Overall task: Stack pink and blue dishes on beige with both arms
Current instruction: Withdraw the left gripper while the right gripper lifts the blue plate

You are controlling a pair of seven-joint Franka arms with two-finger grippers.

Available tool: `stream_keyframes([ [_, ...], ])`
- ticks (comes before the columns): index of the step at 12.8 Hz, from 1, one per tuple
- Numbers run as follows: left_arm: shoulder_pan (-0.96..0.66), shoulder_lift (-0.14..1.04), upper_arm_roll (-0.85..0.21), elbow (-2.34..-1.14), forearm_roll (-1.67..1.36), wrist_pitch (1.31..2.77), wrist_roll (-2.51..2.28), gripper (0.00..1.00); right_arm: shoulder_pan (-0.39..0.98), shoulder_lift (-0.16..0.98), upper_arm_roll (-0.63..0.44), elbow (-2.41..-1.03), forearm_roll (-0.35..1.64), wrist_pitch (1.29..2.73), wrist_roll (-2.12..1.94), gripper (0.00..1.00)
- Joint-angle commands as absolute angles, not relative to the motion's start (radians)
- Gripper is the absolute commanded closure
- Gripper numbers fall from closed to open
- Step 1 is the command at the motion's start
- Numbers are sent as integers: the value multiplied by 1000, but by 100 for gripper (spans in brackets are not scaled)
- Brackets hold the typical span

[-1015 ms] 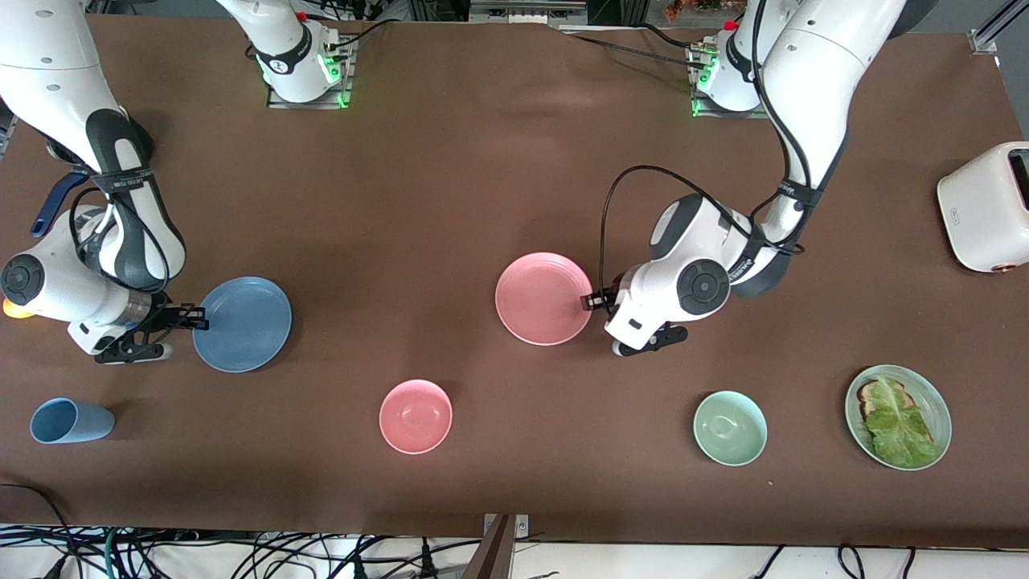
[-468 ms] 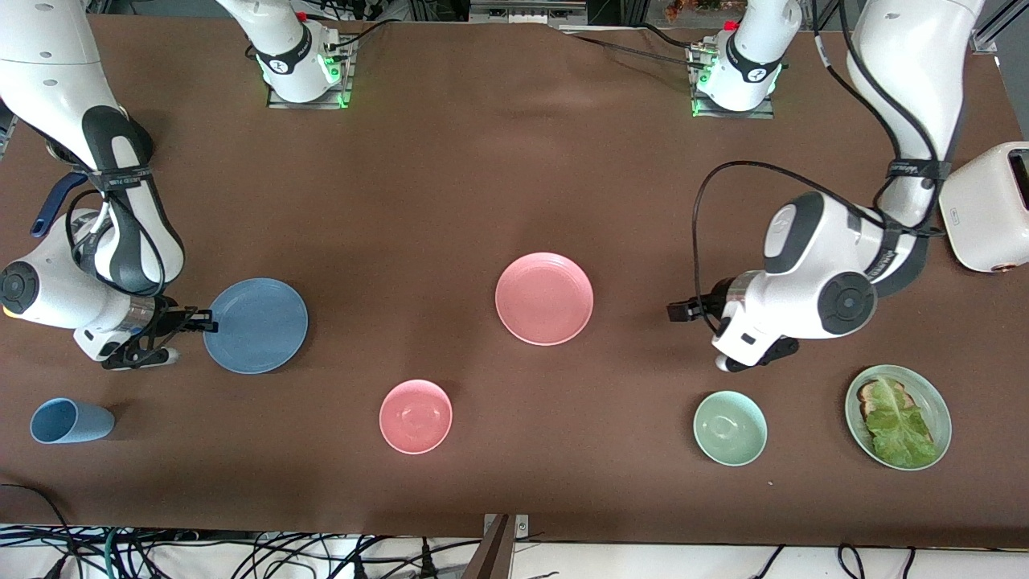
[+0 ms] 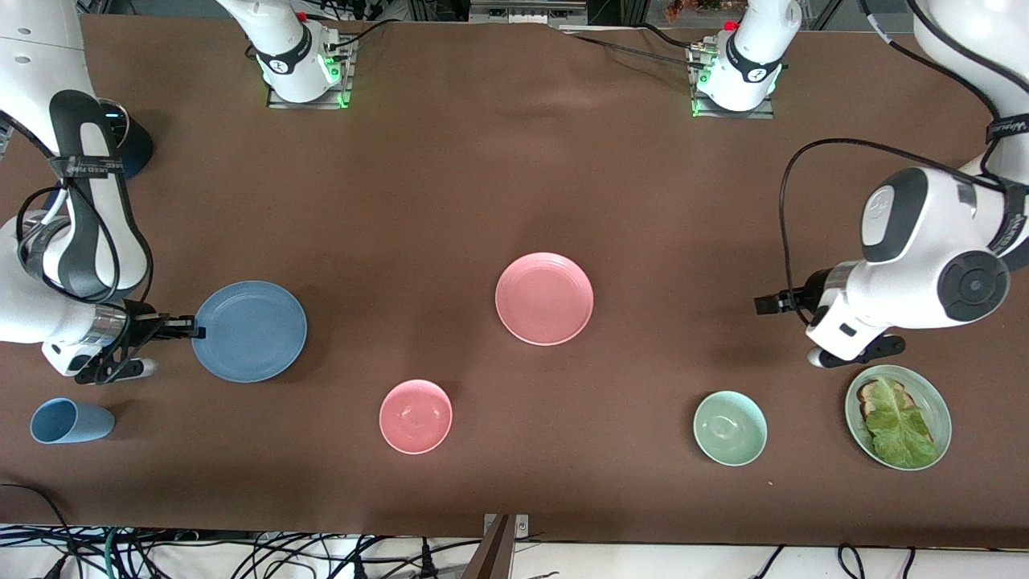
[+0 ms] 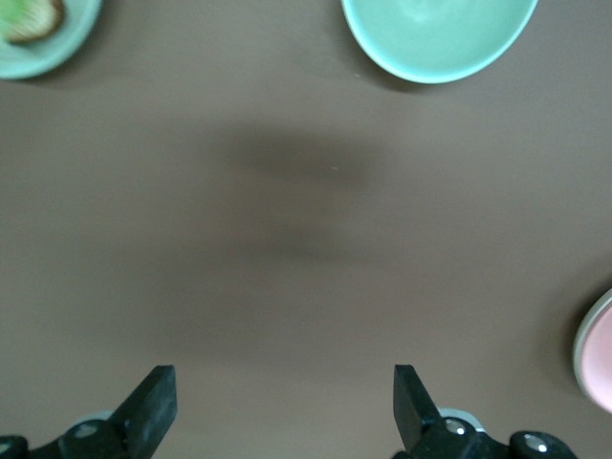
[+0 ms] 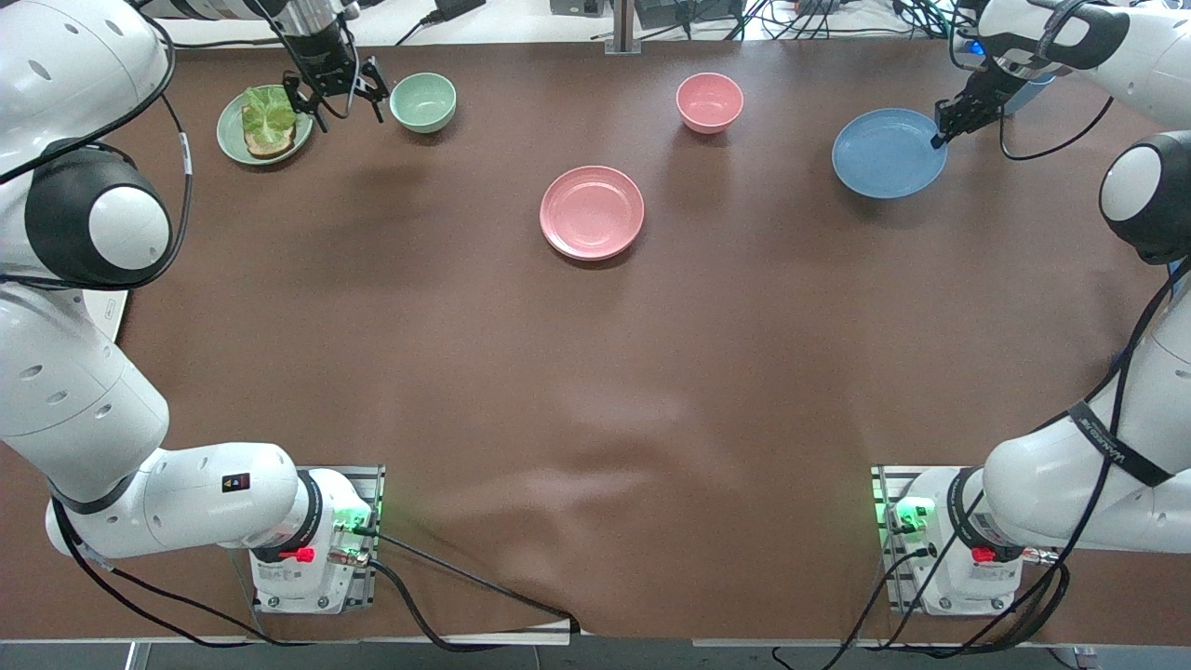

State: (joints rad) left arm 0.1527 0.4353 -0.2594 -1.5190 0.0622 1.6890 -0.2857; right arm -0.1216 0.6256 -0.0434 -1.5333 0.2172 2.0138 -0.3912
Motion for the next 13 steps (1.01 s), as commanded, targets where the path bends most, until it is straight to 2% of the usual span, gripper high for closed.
stream_keyframes([
  [1, 94, 263, -126, -1630, 66, 1681, -102, 0, -123, 618, -11, -1445, 244, 1912, -388, 100],
  [4, 6, 135, 32, -1655, -20, 1607, -89, 0, -103, 618, 17, -1414, 247, 1869, -279, 100],
  [5, 2, 109, 53, -1649, -24, 1571, -89, 0, -85, 618, 18, -1402, 242, 1853, -253, 100],
  [9, 11, 69, 52, -1626, -14, 1546, -7, 0, 26, 609, 17, -1316, 210, 1747, -51, 100],
  [13, 15, 52, 49, -1611, -14, 1525, 126, 0, 184, 575, 17, -1310, 201, 1741, 271, 100],
])
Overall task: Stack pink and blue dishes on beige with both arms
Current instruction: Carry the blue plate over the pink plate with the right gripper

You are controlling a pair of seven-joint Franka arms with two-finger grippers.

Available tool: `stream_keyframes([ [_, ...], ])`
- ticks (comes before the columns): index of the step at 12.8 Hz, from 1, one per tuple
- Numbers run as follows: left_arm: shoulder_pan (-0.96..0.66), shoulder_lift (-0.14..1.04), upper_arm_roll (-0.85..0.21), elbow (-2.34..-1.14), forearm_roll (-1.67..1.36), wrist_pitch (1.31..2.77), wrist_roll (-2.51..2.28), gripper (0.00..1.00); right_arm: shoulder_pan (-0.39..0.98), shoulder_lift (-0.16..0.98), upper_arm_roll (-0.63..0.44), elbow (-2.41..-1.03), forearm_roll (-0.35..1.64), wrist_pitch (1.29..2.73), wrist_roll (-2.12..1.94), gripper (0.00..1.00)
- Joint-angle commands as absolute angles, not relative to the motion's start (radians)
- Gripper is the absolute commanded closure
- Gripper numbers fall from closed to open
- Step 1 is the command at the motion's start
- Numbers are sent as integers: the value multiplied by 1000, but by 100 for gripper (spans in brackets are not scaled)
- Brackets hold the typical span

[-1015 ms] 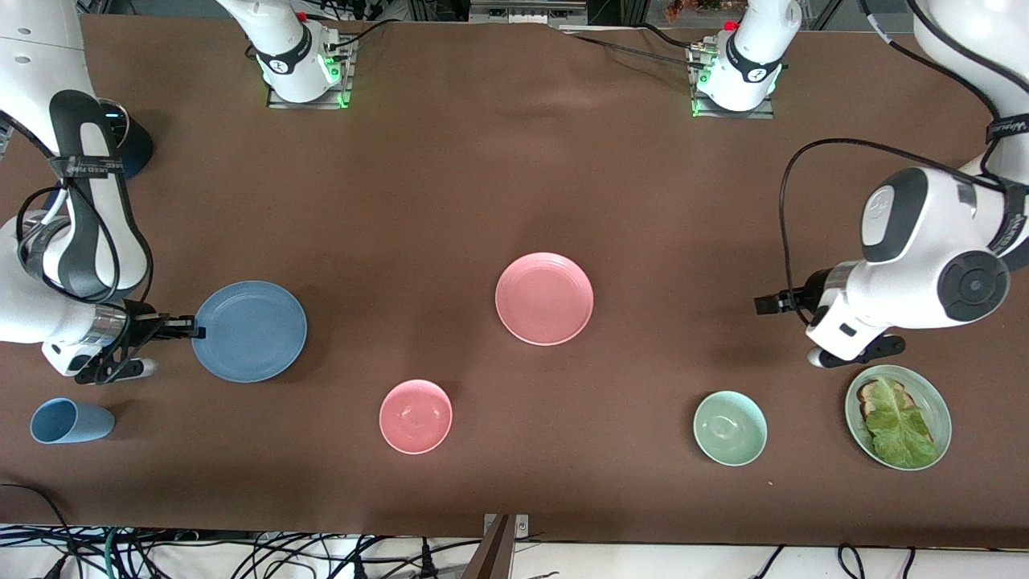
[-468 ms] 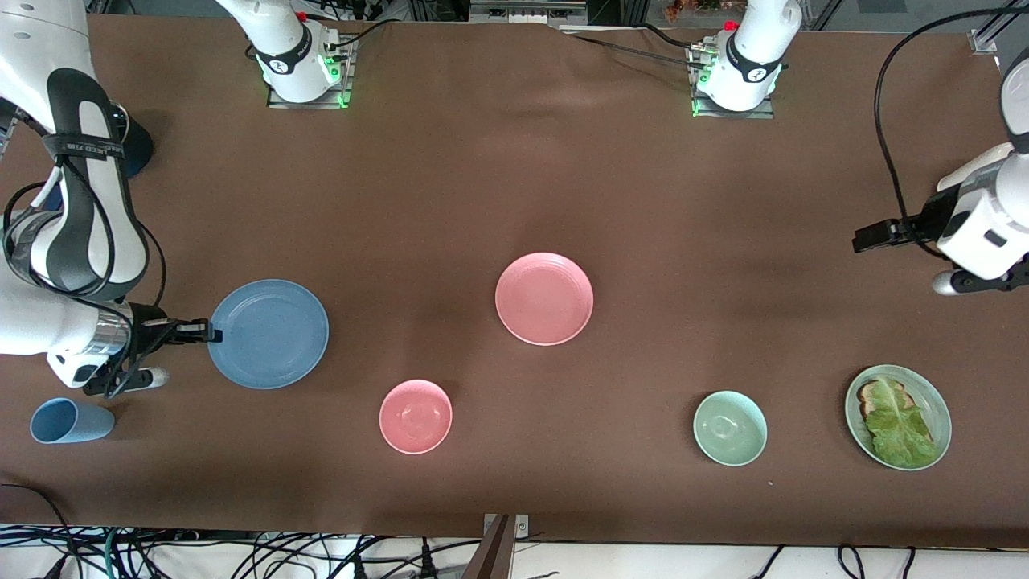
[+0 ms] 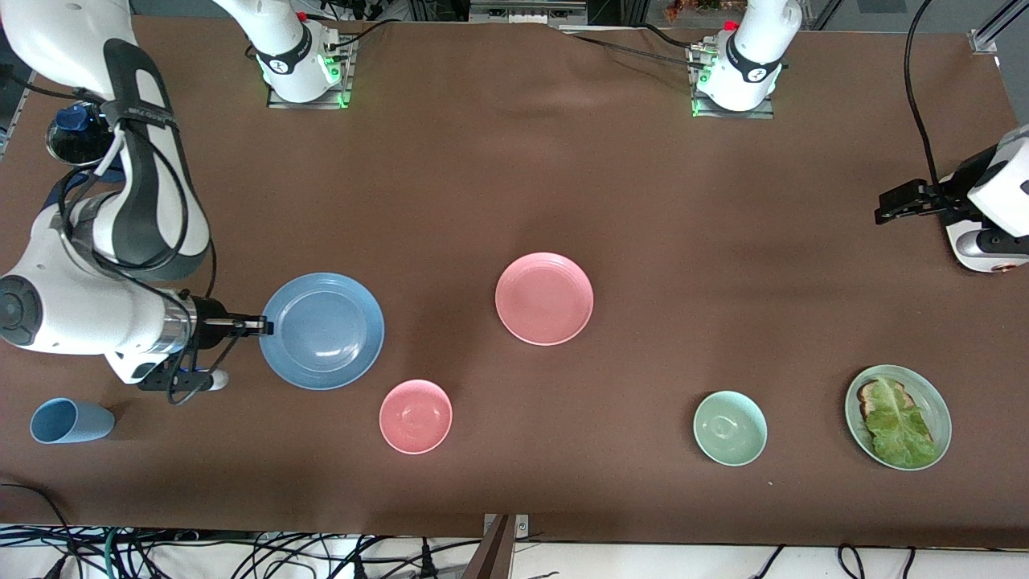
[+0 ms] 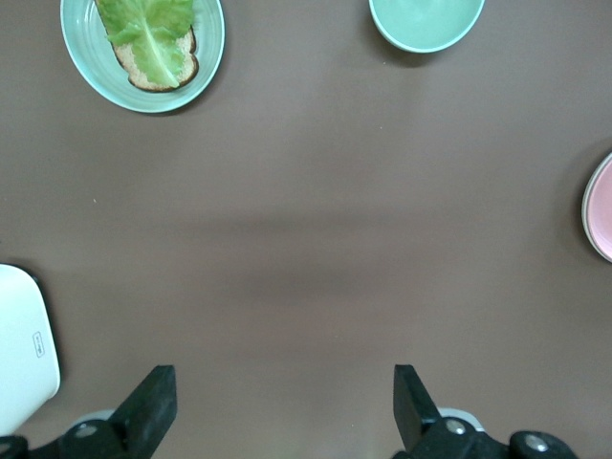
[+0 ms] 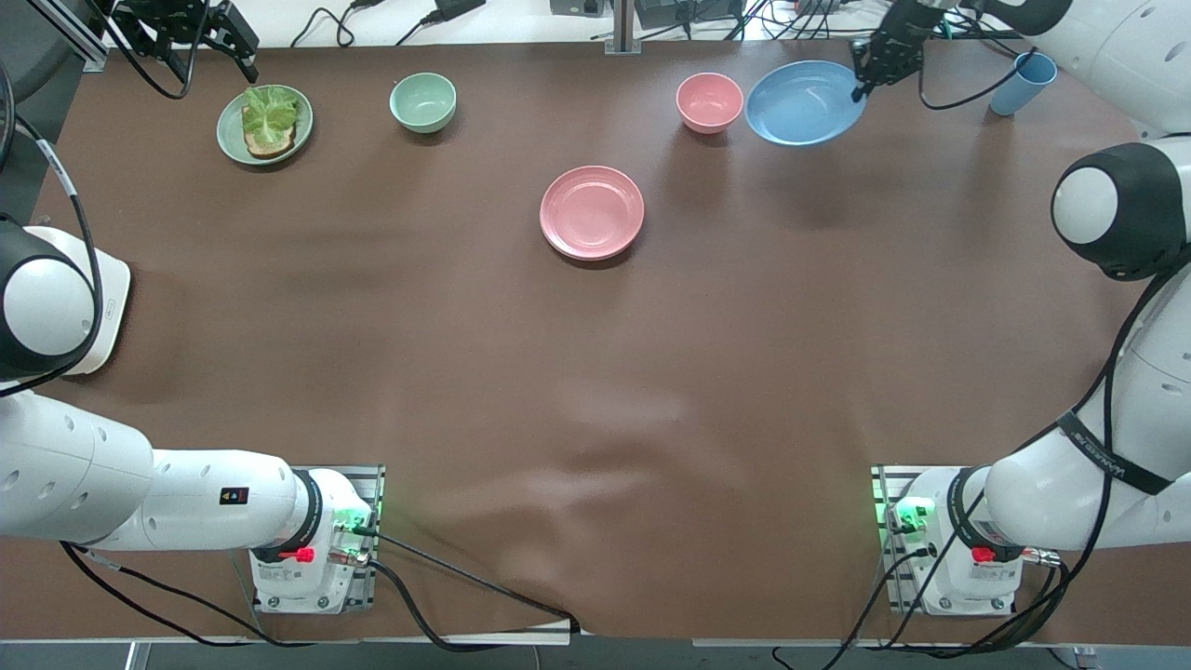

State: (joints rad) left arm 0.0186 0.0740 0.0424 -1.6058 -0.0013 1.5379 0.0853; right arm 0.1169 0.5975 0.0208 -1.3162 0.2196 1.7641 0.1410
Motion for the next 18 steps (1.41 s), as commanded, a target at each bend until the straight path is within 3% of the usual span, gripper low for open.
stream_keyframes([
  [1, 15, 54, 34, -1612, -12, 1525, 123, 0, 224, 575, 17, -1310, 207, 1743, 341, 100],
  [10, 8, 49, 8, -1600, -11, 1531, 138, 0, 566, 581, 17, -1390, 206, 1937, 954, 100],
  [18, 8, 51, 8, -1603, -11, 1528, 137, 0, 693, 646, 15, -1443, 198, 2109, 1195, 100],
])
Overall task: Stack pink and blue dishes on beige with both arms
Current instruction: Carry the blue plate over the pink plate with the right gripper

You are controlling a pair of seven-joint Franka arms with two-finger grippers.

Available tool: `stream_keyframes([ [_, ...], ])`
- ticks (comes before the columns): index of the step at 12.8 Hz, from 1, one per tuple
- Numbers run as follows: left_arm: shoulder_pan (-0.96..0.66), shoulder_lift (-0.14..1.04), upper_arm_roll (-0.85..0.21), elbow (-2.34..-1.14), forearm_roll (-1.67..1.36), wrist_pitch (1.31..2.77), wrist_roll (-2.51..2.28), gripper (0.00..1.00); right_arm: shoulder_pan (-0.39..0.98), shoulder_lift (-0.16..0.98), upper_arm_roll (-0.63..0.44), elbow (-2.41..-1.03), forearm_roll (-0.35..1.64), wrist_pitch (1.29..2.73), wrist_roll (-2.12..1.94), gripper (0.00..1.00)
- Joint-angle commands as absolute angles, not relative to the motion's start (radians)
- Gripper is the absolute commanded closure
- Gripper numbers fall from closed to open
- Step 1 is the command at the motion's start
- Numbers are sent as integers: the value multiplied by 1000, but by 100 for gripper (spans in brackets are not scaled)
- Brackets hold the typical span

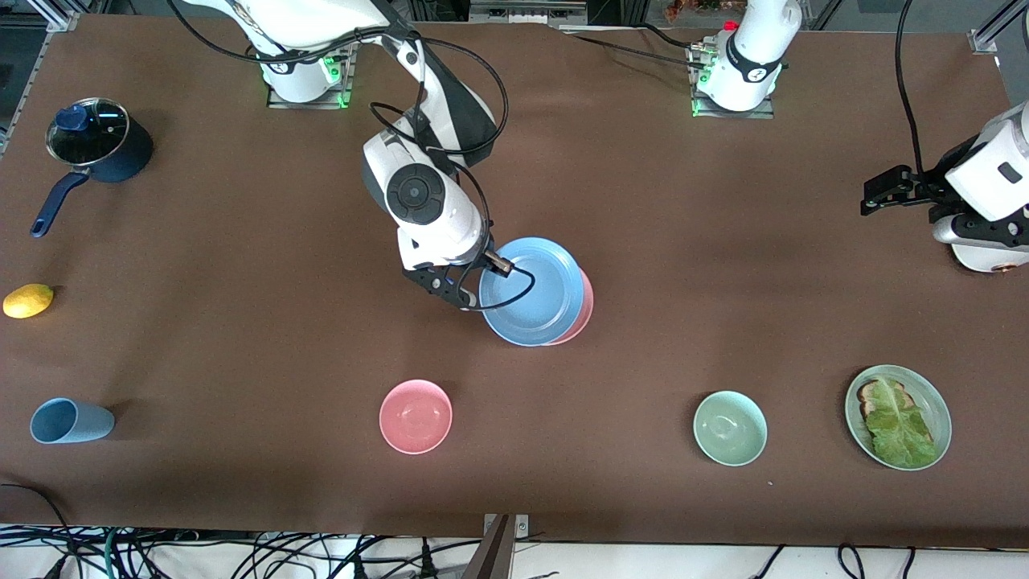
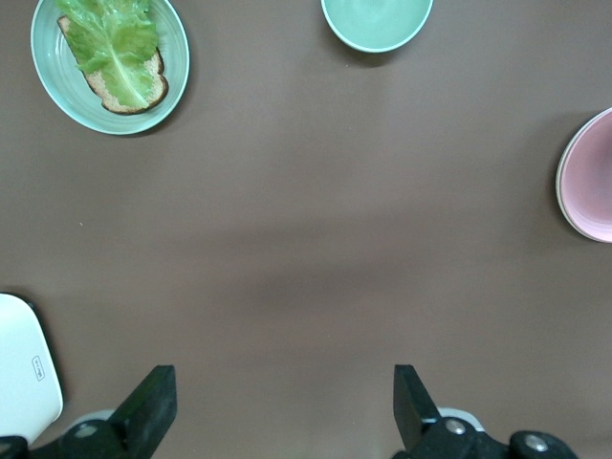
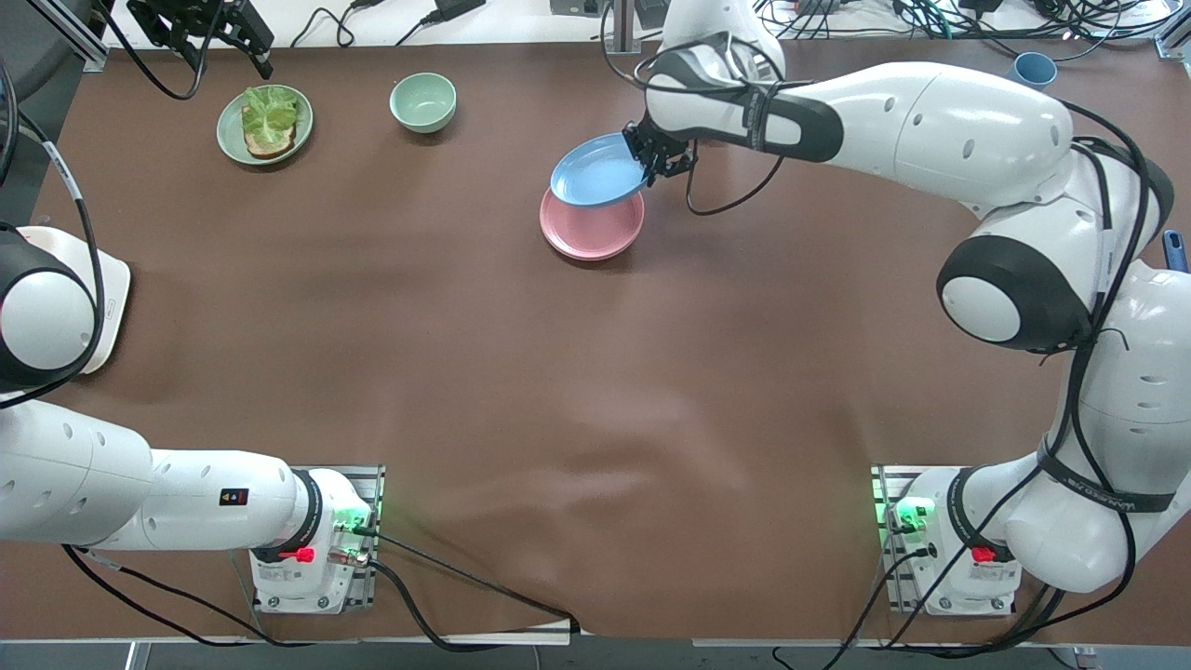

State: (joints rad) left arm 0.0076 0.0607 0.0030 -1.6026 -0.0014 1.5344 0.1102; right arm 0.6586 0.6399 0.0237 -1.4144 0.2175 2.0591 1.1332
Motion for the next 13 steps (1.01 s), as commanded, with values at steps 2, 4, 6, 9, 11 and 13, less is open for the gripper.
stream_keyframes([
  [2, 6, 52, 6, -1603, -11, 1528, 133, 0, 713, 647, 14, -1469, 198, 2137, 1210, 100],
  [4, 5, 54, 6, -1601, -11, 1528, 132, 0, 722, 647, 14, -1485, 195, 2140, 1224, 100],
  [6, 5, 54, 6, -1601, -11, 1528, 132, 0, 736, 644, 14, -1489, 193, 2140, 1250, 100],
  [9, 5, 54, 6, -1601, -11, 1528, 132, 0, 744, 649, 11, -1489, 178, 2158, 1256, 100],
  [11, 5, 54, 6, -1601, -11, 1528, 127, 0, 744, 664, 11, -1491, 176, 2192, 1255, 100],
  [13, 5, 54, 6, -1601, -11, 1526, 127, 0, 744, 673, 11, -1491, 169, 2210, 1255, 100],
])
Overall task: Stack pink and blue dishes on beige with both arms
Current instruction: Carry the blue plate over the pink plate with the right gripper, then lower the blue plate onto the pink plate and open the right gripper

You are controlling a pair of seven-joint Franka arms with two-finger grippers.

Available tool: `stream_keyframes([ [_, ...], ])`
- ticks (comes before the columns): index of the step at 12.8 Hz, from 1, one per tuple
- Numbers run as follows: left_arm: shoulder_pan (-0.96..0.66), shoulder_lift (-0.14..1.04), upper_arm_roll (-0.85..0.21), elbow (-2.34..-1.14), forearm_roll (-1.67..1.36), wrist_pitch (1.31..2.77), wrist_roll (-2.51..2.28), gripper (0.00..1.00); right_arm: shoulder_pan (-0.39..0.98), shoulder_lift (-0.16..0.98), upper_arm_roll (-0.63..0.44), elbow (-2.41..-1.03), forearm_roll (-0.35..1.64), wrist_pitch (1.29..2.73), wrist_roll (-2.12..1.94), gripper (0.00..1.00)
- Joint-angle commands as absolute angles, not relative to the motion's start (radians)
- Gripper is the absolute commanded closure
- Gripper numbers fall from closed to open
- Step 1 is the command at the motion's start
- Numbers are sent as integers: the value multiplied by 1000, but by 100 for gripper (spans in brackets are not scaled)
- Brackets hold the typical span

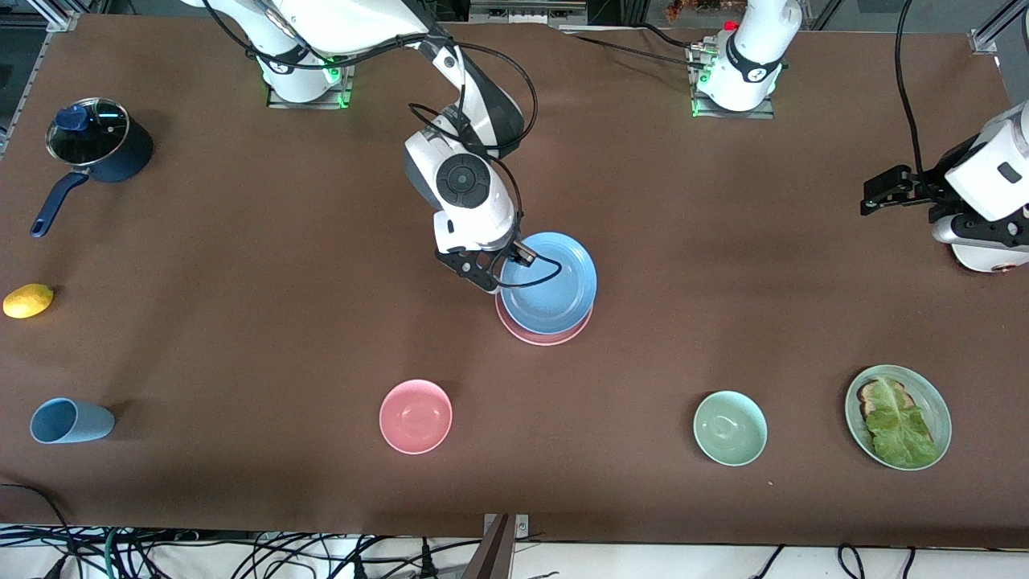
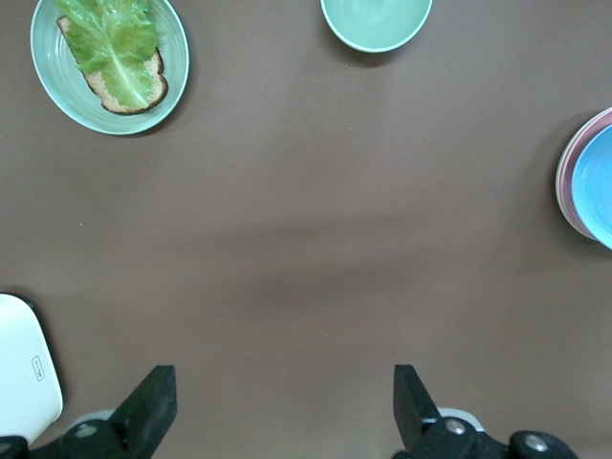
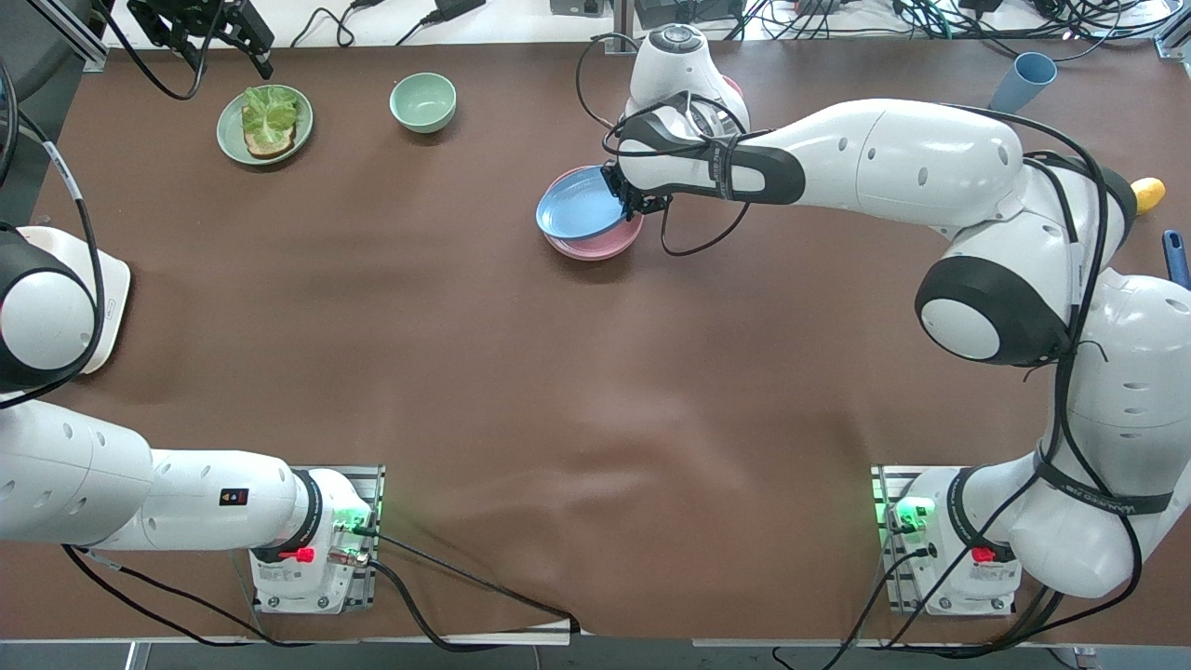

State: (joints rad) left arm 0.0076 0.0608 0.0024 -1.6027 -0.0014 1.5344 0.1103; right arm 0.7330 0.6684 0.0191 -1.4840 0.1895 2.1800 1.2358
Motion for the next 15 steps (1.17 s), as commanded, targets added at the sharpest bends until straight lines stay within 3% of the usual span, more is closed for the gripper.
stream_keyframes([
  [1, 5, 54, 6, -1601, -11, 1526, 127, 0, 744, 678, 11, -1491, 166, 2223, 1256, 100],
  [6, 5, 54, 6, -1601, -11, 1525, 127, 0, 742, 680, 9, -1483, 164, 2247, 1255, 97],
  [8, 5, 54, 6, -1601, -11, 1525, 127, 0, 744, 680, 9, -1485, 163, 2253, 1255, 76],
  [10, 5, 54, 6, -1601, -11, 1525, 127, 0, 742, 680, 9, -1488, 163, 2253, 1255, 62],
  [11, 5, 54, 6, -1601, -11, 1525, 127, 0, 744, 680, 9, -1489, 161, 2253, 1256, 48],
  [15, 5, 54, 6, -1600, -11, 1525, 127, 0, 739, 673, 8, -1489, 163, 2246, 1255, 36],
])
